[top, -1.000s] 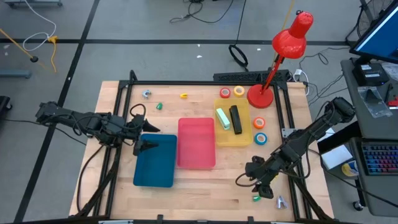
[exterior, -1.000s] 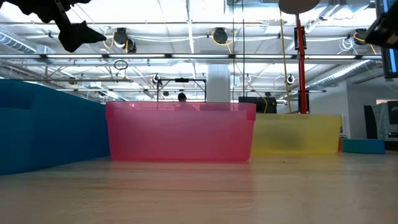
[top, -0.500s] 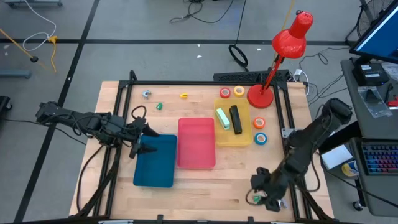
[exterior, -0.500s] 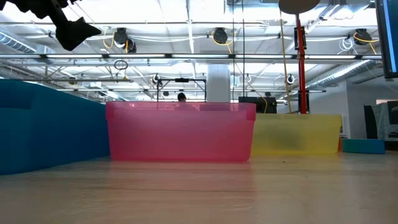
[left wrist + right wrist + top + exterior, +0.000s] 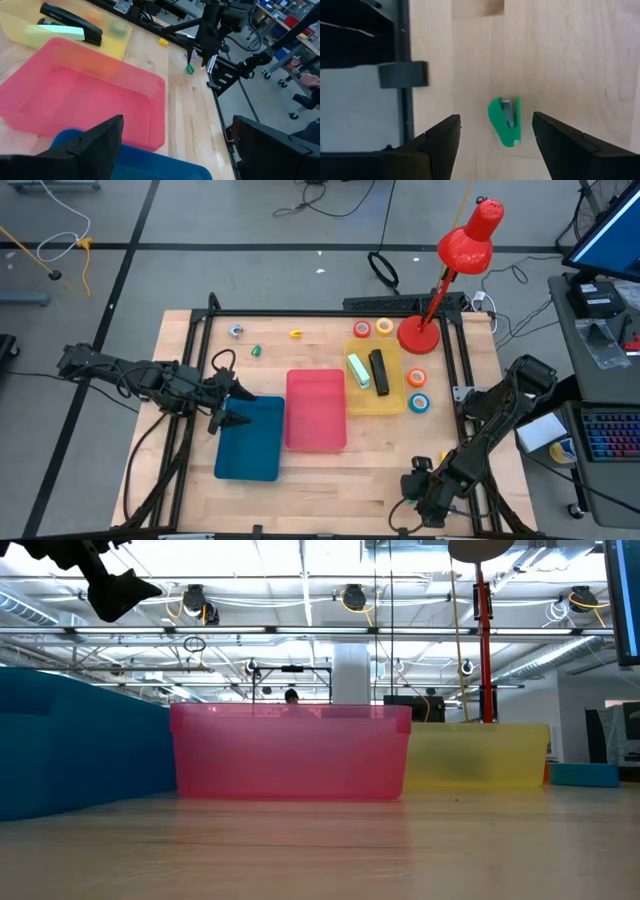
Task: Pick and place Stapler, Stapler remover, tape
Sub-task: Put the bottom green stapler into the yellow bin
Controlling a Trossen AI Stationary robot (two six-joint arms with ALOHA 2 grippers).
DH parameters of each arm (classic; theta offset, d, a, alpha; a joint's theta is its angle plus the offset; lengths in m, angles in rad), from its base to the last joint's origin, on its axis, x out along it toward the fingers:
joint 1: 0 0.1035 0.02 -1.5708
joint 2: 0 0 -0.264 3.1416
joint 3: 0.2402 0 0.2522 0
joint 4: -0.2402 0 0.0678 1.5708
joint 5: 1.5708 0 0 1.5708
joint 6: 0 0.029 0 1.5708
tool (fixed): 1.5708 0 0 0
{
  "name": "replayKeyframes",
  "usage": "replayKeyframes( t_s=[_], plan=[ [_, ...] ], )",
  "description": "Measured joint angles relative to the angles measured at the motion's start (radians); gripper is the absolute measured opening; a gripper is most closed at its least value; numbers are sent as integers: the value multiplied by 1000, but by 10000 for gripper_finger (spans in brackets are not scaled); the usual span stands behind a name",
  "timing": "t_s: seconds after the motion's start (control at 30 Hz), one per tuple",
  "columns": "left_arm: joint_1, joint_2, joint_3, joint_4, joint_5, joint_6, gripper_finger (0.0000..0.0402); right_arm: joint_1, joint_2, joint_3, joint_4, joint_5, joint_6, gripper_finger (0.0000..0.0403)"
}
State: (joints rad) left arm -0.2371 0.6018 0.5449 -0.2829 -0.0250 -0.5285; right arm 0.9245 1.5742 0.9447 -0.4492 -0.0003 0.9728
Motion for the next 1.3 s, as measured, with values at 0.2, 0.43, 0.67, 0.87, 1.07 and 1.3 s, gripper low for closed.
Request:
replayKeyframes(
  t_s=[0.2,0.43,0.67,0.87,1.07,1.3],
  plan=[
    [0,0,0,-1,0,6,365,0,26,0,8,0,-16,238],
    [0,0,0,-3,0,12,365,-2,78,0,3,-3,-50,238],
    [0,0,0,-4,0,26,365,-2,106,4,4,20,-44,236],
    [0,0,0,-5,0,41,365,2,99,1,17,36,-35,237],
    [0,0,0,-5,0,45,365,7,99,0,17,31,-48,237],
    [0,0,0,-5,0,47,365,7,99,0,21,33,30,237]
  ],
)
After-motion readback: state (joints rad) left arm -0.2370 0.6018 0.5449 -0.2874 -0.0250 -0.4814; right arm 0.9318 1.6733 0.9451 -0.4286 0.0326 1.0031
